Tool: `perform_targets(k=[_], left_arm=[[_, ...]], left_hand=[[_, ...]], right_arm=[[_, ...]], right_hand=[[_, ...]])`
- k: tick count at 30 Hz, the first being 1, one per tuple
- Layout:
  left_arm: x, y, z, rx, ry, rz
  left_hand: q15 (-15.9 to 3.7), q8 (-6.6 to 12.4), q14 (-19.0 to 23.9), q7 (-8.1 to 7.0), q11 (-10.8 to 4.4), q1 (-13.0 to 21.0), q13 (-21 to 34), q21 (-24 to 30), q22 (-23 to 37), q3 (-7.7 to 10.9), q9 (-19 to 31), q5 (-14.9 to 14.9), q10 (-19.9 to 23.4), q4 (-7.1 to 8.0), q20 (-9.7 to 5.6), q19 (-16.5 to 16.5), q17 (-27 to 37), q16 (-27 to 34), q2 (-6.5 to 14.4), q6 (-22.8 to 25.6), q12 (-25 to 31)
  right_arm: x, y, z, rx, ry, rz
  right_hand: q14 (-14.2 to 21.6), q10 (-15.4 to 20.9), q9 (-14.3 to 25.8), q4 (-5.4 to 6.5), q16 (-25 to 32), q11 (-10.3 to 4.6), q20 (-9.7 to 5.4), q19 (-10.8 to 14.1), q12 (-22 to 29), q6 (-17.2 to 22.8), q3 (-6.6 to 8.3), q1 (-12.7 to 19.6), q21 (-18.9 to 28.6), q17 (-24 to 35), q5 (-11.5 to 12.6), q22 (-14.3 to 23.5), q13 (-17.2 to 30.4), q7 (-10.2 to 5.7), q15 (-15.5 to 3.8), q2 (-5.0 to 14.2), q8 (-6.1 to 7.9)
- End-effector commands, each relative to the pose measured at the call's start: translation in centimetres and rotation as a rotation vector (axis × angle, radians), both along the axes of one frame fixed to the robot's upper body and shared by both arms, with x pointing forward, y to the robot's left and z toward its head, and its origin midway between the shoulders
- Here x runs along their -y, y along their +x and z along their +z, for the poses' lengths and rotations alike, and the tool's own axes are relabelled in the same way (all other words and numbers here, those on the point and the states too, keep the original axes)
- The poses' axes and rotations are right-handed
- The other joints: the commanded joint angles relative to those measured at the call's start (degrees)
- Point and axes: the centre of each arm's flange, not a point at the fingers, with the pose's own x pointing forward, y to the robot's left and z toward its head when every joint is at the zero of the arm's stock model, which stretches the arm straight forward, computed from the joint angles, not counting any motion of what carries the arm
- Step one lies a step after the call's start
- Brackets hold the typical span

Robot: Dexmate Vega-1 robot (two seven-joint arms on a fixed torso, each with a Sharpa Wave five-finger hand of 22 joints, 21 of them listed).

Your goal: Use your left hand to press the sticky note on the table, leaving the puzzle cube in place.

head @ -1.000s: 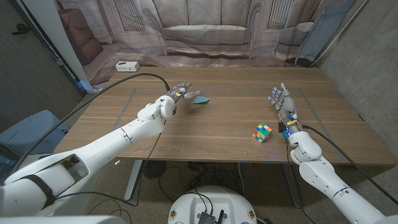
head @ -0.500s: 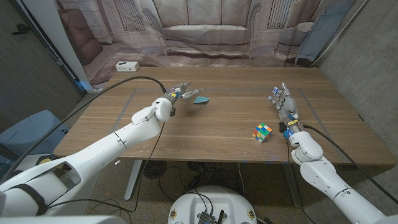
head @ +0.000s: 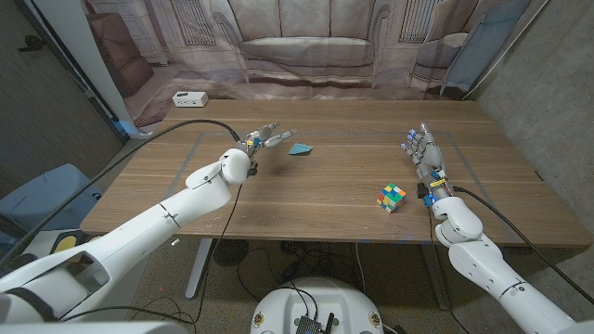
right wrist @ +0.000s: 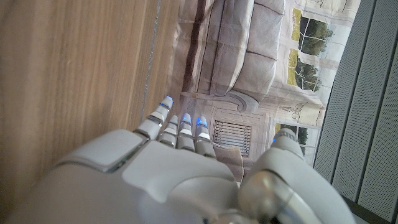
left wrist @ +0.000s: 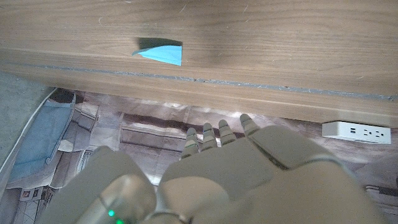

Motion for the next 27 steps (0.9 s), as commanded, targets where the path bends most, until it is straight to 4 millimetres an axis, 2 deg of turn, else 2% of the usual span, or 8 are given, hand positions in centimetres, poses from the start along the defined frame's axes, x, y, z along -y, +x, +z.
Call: perform_targets(k=[1,14,22,24,27], left_arm=[[-0.8,-0.9,0.1,0.028,-0.076,-0.051],[-1.4,-1.1,0.0,0.044,-0.185,-0.187],[-1.8,-1.3,0.0,0.042,-0.236,-0.25],[-1.9,-1.3,0.0,0.042,-0.249,-0.262],[-2.2,-1.4,0.1,0.041,-0.268,-0.281]], left_hand=[[-0.06,0.38,0.2,0.12,-0.06,0.6,0.0,-0.3,0.2,0.11,0.2,-0.3,0.4,-0.2,-0.59,-3.7,0.0,-0.1,0.1,0.7,0.1],[-0.55,0.67,1.9,1.16,-0.12,1.2,-0.1,-0.2,0.2,0.28,0.2,-0.8,2.9,-0.5,-3.21,-2.5,0.0,-0.1,0.5,2.9,0.6],[-0.47,0.65,3.5,1.58,0.52,1.6,-0.1,0.2,0.2,0.34,0.2,-1.0,4.4,-0.71,-3.81,-0.7,0.0,0.1,0.5,3.7,0.8],[-0.44,0.61,3.7,1.73,0.77,1.7,-0.1,0.5,0.2,0.35,0.2,-1.1,4.9,-0.8,-5.06,0.2,0.0,0.0,0.6,4.1,0.8],[-0.59,0.62,3.7,1.97,1.09,1.9,-0.2,0.5,0.1,0.36,0.2,-1.2,5.5,-0.89,-5.42,0.7,0.0,-0.2,0.6,4.5,0.8]], right_arm=[[-0.1,-0.1,-0.3,0.005,0.008,0.003],[-0.2,-0.4,-0.5,0.01,0.012,0.002],[-0.3,-0.6,-0.4,0.018,0.003,0.004],[-0.4,-0.6,-0.4,0.02,0.002,0.004],[-0.5,-0.7,-0.3,0.026,-0.004,0.003]], right_hand=[[0.4,0.3,0.1,-0.45,0.2,-0.08,-0.08,0.6,-0.1,0.5,-0.06,-0.3,0.0,0.1,0.3,0.2,0.1,0.09,0.01,0.0,0.01],[0.5,0.4,0.1,-0.51,0.2,-0.05,-0.07,0.7,-0.1,0.6,-0.08,-0.4,0.0,0.1,0.3,0.2,0.1,0.08,0.03,0.03,0.03],[0.4,0.4,0.1,-0.54,0.2,-0.04,-0.09,0.7,-0.1,0.6,-0.09,-0.4,0.0,0.1,0.3,0.2,0.1,0.12,0.03,0.06,0.04],[0.4,0.3,0.1,-0.55,0.2,-0.05,-0.09,0.7,-0.1,0.6,-0.09,-0.4,0.0,0.1,0.3,0.2,0.1,0.12,0.02,0.06,0.05],[0.5,0.4,0.1,-0.56,0.2,-0.08,-0.13,0.7,-0.1,0.6,-0.1,-0.4,0.0,0.1,0.3,0.2,0.1,0.12,-0.01,0.05,0.03]])
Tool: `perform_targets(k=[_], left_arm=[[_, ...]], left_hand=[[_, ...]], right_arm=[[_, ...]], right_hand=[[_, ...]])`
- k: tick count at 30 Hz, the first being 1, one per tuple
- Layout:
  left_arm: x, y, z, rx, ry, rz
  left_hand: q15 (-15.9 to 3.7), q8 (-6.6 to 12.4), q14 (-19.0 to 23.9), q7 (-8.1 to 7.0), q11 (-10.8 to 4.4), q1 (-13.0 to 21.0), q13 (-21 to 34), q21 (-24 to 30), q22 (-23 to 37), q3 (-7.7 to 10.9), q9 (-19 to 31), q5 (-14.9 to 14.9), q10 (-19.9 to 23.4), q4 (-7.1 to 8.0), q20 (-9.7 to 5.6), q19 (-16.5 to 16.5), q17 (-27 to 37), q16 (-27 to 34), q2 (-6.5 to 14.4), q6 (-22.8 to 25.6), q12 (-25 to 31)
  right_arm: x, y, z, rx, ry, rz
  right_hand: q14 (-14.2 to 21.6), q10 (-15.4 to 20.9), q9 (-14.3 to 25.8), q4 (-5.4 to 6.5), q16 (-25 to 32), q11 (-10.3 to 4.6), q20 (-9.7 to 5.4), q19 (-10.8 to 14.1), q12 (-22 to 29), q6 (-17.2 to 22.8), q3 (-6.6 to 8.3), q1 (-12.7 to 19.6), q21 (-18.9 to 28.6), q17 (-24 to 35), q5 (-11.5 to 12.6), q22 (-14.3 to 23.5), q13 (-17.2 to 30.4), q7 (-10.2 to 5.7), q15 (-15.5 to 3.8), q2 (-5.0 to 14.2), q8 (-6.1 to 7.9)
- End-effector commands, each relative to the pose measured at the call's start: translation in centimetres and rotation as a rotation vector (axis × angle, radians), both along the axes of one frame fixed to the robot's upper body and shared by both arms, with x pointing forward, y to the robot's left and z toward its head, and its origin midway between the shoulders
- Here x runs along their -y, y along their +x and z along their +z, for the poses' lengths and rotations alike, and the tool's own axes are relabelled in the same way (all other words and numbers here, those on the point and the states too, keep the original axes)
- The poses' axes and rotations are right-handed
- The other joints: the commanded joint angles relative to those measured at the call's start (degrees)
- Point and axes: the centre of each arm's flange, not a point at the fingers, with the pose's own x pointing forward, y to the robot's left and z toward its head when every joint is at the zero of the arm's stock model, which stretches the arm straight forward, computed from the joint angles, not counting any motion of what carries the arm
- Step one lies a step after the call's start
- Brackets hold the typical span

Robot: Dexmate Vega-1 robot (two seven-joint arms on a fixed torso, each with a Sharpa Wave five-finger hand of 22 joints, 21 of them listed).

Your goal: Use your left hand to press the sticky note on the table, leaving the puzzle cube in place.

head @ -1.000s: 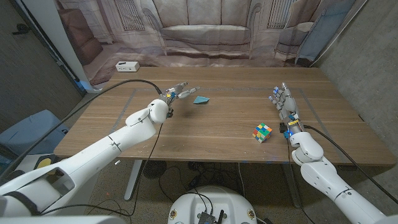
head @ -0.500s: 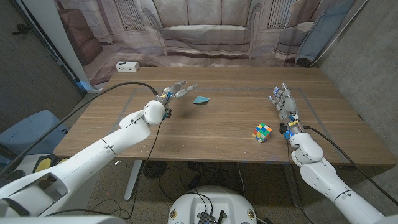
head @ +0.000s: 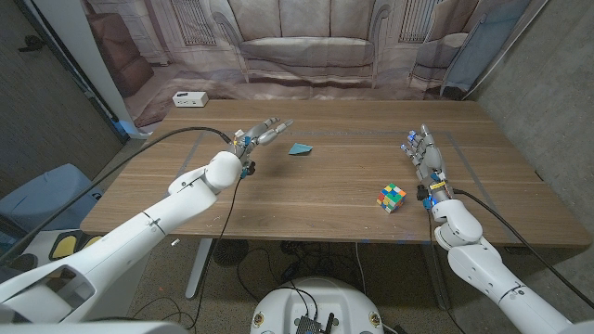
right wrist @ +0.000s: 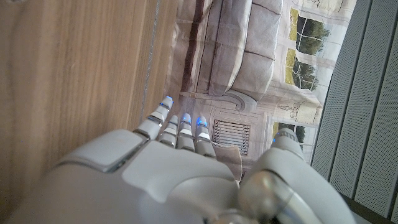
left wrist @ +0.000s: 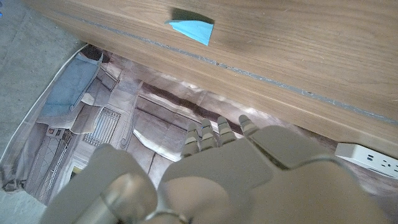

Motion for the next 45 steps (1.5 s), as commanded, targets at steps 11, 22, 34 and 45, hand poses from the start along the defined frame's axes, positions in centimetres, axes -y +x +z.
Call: perform_targets(k=[11,22,34,45], left_arm=[[-1.2,-0.9,-0.3,-0.022,-0.142,-0.198],[-1.4,-1.2,-0.6,-0.045,-0.204,-0.334],[-1.6,-1.6,-1.0,-0.045,-0.273,-0.449],[-2.1,-1.7,-2.1,-0.039,-0.384,-0.577]], left_hand=[[0.1,0.3,1.3,0.43,0.51,0.9,0.1,0.4,0.0,-0.15,0.2,-0.5,2.2,-0.58,-0.18,1.5,-0.1,-0.1,-0.1,2.0,0.6],[0.52,0.25,2.5,1.47,1.09,1.2,0.1,0.3,-0.2,-0.22,0.2,-0.8,3.3,-0.8,-2.28,2.9,-0.1,-0.3,-0.1,3.3,0.4],[0.48,0.53,3.2,1.79,0.9,1.3,0.1,0.2,-0.3,-0.22,0.2,-0.9,4.3,-0.92,-1.95,3.7,-0.1,-0.4,0.0,5.1,0.4],[0.42,0.37,4.3,2.45,1.01,1.5,0.1,0.2,-0.3,-0.24,0.2,-1.0,5.5,-1.03,-1.86,4.8,-0.1,-0.3,0.0,5.8,0.5]], right_arm=[[-0.6,-0.6,0.4,0.027,-0.025,0.005],[-0.9,-1.1,0.7,0.039,-0.044,0.009],[-1.3,-1.6,0.7,0.043,-0.059,0.011],[-1.7,-2.2,0.7,0.044,-0.078,0.01]], right_hand=[[0.5,0.4,0.1,-0.35,0.2,-0.13,-0.14,0.8,-0.1,0.6,0.09,-0.4,0.1,0.1,0.3,0.2,0.1,0.06,-0.03,0.02,0.04],[0.8,0.7,0.1,-0.42,0.3,-0.28,-0.31,1.2,0.0,0.8,0.08,-0.4,0.2,0.1,0.4,0.2,0.1,-0.03,-0.28,0.03,0.1],[0.9,0.7,0.1,-0.46,0.3,-0.28,-0.26,1.3,0.0,0.9,0.06,-0.4,0.2,0.1,0.4,0.2,0.1,-0.06,-0.26,0.02,0.1],[0.9,0.8,0.1,-0.51,0.3,-0.27,-0.26,1.3,0.0,0.9,0.03,-0.4,0.2,0.1,0.4,0.2,0.1,-0.05,-0.31,0.01,0.11]])
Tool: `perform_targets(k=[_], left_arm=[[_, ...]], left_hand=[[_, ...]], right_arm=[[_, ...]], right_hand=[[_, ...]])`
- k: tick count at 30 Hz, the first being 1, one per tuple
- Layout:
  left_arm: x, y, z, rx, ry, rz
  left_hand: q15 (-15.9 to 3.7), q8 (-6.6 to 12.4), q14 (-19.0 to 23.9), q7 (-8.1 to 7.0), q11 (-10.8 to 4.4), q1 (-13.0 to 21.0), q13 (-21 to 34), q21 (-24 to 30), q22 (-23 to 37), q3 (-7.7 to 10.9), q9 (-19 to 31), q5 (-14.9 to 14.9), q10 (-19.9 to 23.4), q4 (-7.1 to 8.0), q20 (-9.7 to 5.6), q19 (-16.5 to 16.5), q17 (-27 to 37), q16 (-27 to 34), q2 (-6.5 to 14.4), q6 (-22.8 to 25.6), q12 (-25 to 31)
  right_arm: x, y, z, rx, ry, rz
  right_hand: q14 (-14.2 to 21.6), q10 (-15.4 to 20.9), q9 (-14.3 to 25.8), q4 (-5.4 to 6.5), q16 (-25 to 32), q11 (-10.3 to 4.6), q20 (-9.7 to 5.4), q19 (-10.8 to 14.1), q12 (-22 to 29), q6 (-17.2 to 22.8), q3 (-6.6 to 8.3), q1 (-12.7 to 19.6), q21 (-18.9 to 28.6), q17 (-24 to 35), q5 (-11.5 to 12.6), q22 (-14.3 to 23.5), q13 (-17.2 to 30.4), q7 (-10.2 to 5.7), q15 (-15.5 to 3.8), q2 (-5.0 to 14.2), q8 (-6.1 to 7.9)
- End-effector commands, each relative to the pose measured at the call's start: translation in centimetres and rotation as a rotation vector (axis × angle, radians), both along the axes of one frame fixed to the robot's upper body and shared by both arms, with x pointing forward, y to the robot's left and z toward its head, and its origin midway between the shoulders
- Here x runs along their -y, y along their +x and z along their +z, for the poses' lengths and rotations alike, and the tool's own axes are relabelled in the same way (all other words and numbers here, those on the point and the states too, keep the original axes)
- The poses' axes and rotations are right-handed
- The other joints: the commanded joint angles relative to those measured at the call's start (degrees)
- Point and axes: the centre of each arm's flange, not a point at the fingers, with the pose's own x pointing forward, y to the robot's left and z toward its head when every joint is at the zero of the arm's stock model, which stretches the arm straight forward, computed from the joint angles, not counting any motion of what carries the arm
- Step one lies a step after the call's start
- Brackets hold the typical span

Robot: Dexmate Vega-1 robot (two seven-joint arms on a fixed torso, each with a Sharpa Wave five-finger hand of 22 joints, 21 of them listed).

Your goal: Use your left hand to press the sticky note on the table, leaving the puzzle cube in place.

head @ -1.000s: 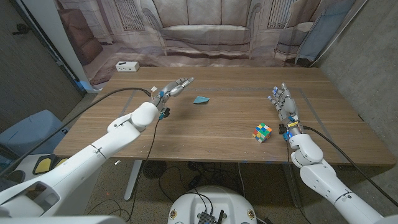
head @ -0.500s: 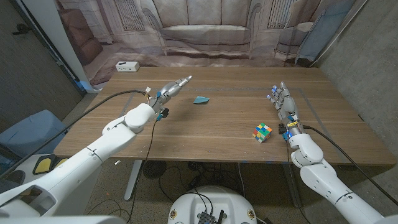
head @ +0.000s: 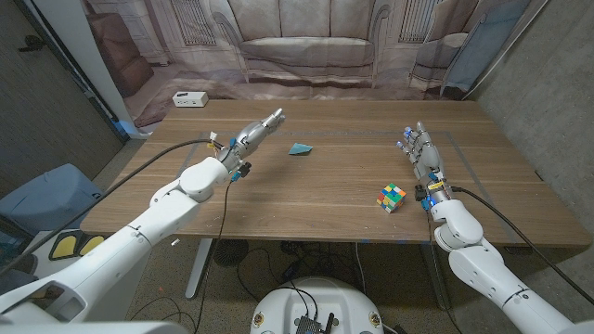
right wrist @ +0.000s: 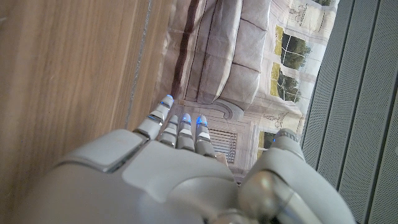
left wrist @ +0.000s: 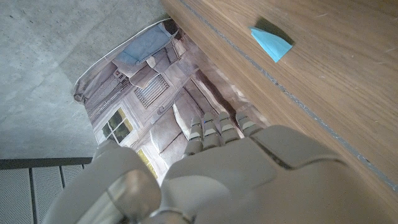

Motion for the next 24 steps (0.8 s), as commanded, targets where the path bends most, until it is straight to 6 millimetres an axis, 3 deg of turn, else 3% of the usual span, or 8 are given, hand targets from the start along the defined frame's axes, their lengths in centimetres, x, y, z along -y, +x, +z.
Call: perform_targets(k=[1,24], left_arm=[[-0.6,-0.4,-0.9,0.005,-0.118,-0.129],[-2.5,-0.2,-3.8,-0.079,-0.251,-0.183]], left_hand=[[0.21,-0.08,0.7,0.09,0.06,0.7,0.0,0.2,0.0,0.01,0.2,-0.1,0.6,-0.35,0.07,0.2,0.2,0.1,0.1,0.8,0.3],[0.2,-0.82,1.2,0.0,-0.02,0.8,0.0,0.0,0.0,-0.14,0.1,-0.3,1.1,-0.45,0.31,1.2,0.2,-0.1,0.0,0.0,0.0]], right_arm=[[-0.5,-0.6,0.0,0.0,-0.021,0.001],[-0.9,-0.4,0.1,0.003,-0.096,0.037]], right_hand=[[0.5,0.5,0.1,-0.3,0.3,0.05,-0.05,0.3,0.0,0.4,0.25,-0.4,0.2,0.0,0.4,0.2,0.1,-0.16,0.1,0.01,0.11],[0.6,0.6,0.1,-0.38,0.3,-0.34,-0.33,0.5,0.0,0.3,0.09,-0.5,0.1,0.0,0.3,0.2,0.0,-0.42,-0.32,-0.19,0.04]])
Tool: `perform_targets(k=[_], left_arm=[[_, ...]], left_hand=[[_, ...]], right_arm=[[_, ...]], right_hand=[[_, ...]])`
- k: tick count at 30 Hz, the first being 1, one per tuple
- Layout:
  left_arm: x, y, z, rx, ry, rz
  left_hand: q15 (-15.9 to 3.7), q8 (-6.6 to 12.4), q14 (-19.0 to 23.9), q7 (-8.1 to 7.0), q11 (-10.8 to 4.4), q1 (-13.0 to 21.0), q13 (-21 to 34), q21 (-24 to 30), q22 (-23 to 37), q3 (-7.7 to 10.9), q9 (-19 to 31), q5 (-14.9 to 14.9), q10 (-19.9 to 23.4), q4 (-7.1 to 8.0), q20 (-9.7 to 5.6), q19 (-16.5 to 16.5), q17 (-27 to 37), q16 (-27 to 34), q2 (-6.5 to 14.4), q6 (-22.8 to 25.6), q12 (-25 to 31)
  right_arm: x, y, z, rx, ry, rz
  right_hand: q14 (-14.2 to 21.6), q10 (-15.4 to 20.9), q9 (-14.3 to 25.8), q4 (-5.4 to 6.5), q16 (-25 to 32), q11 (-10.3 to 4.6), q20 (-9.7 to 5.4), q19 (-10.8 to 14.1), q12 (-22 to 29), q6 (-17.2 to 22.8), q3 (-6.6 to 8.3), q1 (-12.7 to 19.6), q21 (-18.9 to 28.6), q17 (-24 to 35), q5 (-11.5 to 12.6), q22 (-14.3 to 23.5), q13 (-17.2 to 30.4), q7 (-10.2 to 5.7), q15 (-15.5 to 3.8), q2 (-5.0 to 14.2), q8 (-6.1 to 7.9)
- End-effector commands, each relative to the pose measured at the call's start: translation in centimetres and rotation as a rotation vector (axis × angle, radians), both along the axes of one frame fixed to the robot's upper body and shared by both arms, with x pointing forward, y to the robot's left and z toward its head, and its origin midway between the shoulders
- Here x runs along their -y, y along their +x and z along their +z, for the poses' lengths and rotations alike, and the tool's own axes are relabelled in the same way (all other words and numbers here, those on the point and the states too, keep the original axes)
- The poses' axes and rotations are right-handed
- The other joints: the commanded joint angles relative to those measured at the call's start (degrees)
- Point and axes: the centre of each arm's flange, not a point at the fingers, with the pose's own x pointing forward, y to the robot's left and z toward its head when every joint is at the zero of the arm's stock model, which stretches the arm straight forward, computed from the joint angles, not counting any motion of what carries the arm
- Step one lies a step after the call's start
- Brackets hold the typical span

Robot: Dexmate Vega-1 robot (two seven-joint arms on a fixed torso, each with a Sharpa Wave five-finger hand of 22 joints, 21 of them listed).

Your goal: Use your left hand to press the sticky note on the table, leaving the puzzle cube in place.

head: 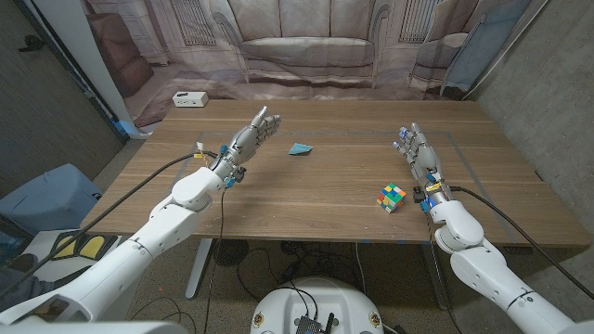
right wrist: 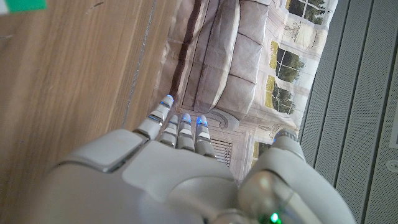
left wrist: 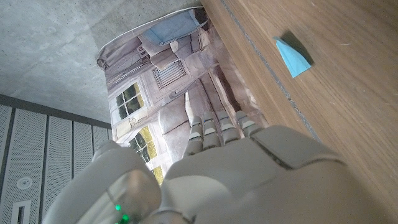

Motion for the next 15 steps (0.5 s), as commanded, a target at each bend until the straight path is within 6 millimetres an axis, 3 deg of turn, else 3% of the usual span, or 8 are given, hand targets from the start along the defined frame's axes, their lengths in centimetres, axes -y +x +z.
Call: perform_targets(k=[1,15], left_arm=[[-1.1,0.1,-1.8,-0.039,-0.067,-0.023],[-3.5,0.6,-3.2,-0.076,-0.148,0.005]], left_hand=[[0.21,-0.09,0.1,-0.09,-0.39,0.8,0.0,0.0,0.0,-0.15,0.1,-0.3,0.2,-0.46,0.05,0.3,0.2,-0.1,0.0,-0.1,-0.1],[0.05,-0.28,0.2,-0.05,-0.49,0.7,0.0,-0.3,0.0,-0.25,0.1,-0.3,0.5,-0.47,0.05,0.4,0.2,-0.3,0.0,-0.1,-0.3]], right_arm=[[-0.1,0.3,0.1,-0.003,-0.037,0.023],[0.3,1.7,-0.4,-0.051,-0.02,0.035]], right_hand=[[0.3,0.3,0.1,-0.37,0.3,-0.06,-0.34,0.5,0.0,0.3,0.11,-0.4,0.1,0.0,0.4,0.2,0.0,-0.4,-0.03,-0.1,0.04],[0.4,0.4,0.1,-0.44,0.3,0.15,-0.39,0.6,0.0,0.4,0.13,-0.4,0.1,0.0,0.4,0.2,0.0,-0.33,-0.01,-0.01,0.09]])
